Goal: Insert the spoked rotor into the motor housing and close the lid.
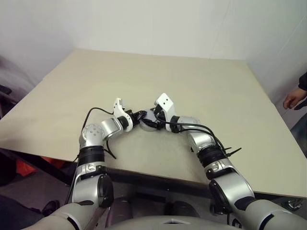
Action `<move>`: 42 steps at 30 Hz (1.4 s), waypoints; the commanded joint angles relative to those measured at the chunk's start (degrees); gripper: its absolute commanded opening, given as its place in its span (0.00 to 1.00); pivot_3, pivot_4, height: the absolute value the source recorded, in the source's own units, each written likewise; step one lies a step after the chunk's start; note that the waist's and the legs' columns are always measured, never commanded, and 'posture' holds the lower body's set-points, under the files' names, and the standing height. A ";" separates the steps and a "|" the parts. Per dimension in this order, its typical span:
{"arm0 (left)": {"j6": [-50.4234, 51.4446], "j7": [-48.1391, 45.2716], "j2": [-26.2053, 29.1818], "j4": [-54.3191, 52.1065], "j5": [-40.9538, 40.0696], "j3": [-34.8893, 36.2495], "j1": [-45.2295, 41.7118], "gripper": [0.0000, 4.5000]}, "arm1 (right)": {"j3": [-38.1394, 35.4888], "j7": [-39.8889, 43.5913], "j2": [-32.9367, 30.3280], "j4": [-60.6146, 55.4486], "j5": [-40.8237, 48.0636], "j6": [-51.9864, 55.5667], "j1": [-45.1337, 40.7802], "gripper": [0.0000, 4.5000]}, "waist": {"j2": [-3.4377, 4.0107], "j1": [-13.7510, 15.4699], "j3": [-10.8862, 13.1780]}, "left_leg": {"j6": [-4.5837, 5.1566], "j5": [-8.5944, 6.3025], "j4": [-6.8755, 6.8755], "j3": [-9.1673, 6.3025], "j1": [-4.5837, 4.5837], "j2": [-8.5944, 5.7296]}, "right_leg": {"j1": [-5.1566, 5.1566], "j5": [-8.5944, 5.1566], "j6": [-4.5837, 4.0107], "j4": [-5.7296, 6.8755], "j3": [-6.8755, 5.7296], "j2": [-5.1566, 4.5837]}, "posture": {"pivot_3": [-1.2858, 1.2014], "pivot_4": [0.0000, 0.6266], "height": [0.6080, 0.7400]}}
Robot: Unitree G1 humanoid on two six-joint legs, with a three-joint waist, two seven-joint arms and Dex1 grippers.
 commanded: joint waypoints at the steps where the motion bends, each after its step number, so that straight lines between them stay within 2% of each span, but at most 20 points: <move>1: 1.91 2.26 0.17 1.74 0.72 0.24 -0.07 0.00 | 0.16 -0.44 -0.15 -0.19 -0.10 1.33 0.57 0.70 | 0.00 0.00 0.00 | 0.00 0.00 0.00 0.00 0.01 0.00 | 0.00 0.00 0.00 0.00 0.00 0.00 | 0.52 0.00 1.00; 7: 1.88 3.31 0.06 1.75 0.59 1.17 -0.16 0.00 | -0.58 -1.18 0.11 -1.07 0.54 2.86 -0.07 0.70 | 0.00 -0.01 0.00 | 0.00 0.00 -0.01 0.00 0.01 0.00 | 0.01 0.00 0.00 0.00 0.00 0.00 | 0.52 0.00 1.00; 10: 1.84 3.59 0.14 1.71 0.51 1.40 -0.13 0.00 | -1.43 1.64 0.04 -2.08 3.09 5.55 -0.02 0.70 | 0.00 0.02 0.00 | 0.00 0.00 -0.01 -0.01 0.01 0.00 | 0.02 0.00 0.00 0.00 0.00 0.00 | 0.52 0.00 1.00; 11: 1.81 3.65 0.15 1.62 0.49 1.40 -0.10 0.00 | -1.55 2.10 -0.11 -2.48 3.37 6.09 -0.02 0.86 | 0.00 0.06 0.00 | 0.00 0.00 -0.01 -0.01 0.01 0.00 | 0.01 -0.01 0.01 -0.01 0.00 0.00 | 0.52 0.00 1.00; 13: 1.89 3.81 0.11 1.25 0.38 1.37 -0.01 0.00 | -1.46 2.45 -0.33 -3.27 3.34 6.54 -0.04 0.98 | 0.00 0.08 0.00 | 0.01 -0.01 -0.02 -0.01 0.00 -0.01 | -0.01 0.00 0.00 -0.04 0.00 0.00 | 0.52 0.00 1.00; 14: 1.94 3.92 0.06 1.05 0.30 1.38 0.02 0.00 | -1.51 1.45 -0.20 -3.53 2.93 6.37 -0.20 0.99 | 0.00 0.08 0.00 | 0.02 -0.01 -0.02 -0.02 0.00 -0.01 | -0.02 0.00 0.00 -0.04 0.00 -0.01 | 0.52 0.00 1.00; 17: 1.93 3.98 0.06 1.01 0.18 1.32 -0.03 0.00 | -1.53 -0.58 0.03 -3.80 2.17 5.62 -0.80 0.99 | 0.01 0.09 0.01 | 0.01 -0.01 -0.03 -0.02 -0.02 -0.01 | -0.06 0.00 0.00 -0.04 0.00 -0.01 | 0.52 0.00 1.00; 20: 1.78 3.94 0.09 1.28 0.15 1.26 -0.15 0.00 | -2.32 0.94 0.31 -5.15 4.19 5.73 -0.98 0.99 | 0.02 0.09 0.01 | 0.01 -0.01 -0.03 -0.01 -0.02 -0.01 | -0.07 -0.01 0.01 -0.04 0.00 -0.01 | 0.52 0.00 1.00; 25: 2.68 3.07 -0.20 1.03 -0.63 0.82 -0.23 0.00 | -7.77 2.44 1.63 -9.48 11.77 8.28 -1.93 0.99 | 0.03 0.08 0.03 | 0.01 -0.01 -0.04 -0.02 -0.12 -0.01 | -0.19 0.00 0.00 -0.05 0.00 -0.01 | 0.52 0.00 1.00; 29: 2.81 2.50 -0.24 1.02 -0.87 0.41 -0.31 0.00 | -12.69 2.00 2.61 -13.25 18.28 11.64 -3.23 0.99 | 0.04 0.18 0.04 | 0.00 0.01 0.02 -0.03 -0.84 -0.01 | -0.94 0.26 -0.41 0.01 -0.01 0.00 | 0.52 0.00 1.00; 42: 2.43 0.94 0.33 2.99 -1.42 0.63 -1.56 0.00 | -15.75 -0.20 0.78 -14.57 21.50 13.47 -5.25 0.99 | 0.23 0.35 0.16 | -0.10 0.10 0.33 -0.01 -1.58 -0.05 | -1.50 0.35 -0.30 0.08 -0.03 -0.02 | 0.52 0.00 1.00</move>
